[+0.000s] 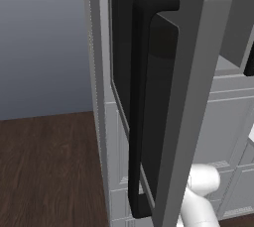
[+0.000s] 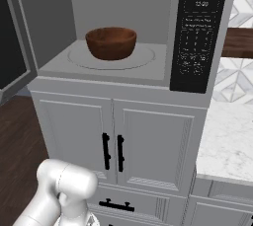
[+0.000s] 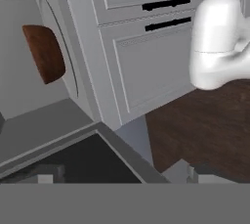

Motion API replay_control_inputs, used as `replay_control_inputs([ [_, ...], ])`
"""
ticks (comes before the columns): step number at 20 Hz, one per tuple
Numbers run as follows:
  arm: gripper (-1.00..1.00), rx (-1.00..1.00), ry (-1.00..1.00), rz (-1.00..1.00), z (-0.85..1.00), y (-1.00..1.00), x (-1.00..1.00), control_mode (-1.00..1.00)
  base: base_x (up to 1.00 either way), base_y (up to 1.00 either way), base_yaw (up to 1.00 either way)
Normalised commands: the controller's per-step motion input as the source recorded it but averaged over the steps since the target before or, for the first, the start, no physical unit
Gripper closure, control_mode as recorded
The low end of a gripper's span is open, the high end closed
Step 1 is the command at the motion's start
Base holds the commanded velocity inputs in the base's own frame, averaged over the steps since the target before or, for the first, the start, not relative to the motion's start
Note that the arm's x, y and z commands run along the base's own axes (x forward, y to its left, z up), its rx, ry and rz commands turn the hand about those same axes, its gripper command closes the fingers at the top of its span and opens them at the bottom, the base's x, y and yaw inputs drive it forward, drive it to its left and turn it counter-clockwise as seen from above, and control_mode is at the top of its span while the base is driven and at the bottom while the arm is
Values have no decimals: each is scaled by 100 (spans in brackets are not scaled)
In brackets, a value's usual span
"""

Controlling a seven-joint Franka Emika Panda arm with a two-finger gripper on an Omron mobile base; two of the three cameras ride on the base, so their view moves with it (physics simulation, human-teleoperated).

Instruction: Open the microwave, place the bowl with waffle inside the microwave, then close the microwave door and turn it on.

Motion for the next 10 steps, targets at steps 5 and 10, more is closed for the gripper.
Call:
replay_control_inputs([
  [5,100,-2,-1,4,-11,48,-33,-100,0,0,0],
  [10,100,-2,0,6,-15,60,-14,-100,0,0,0],
])
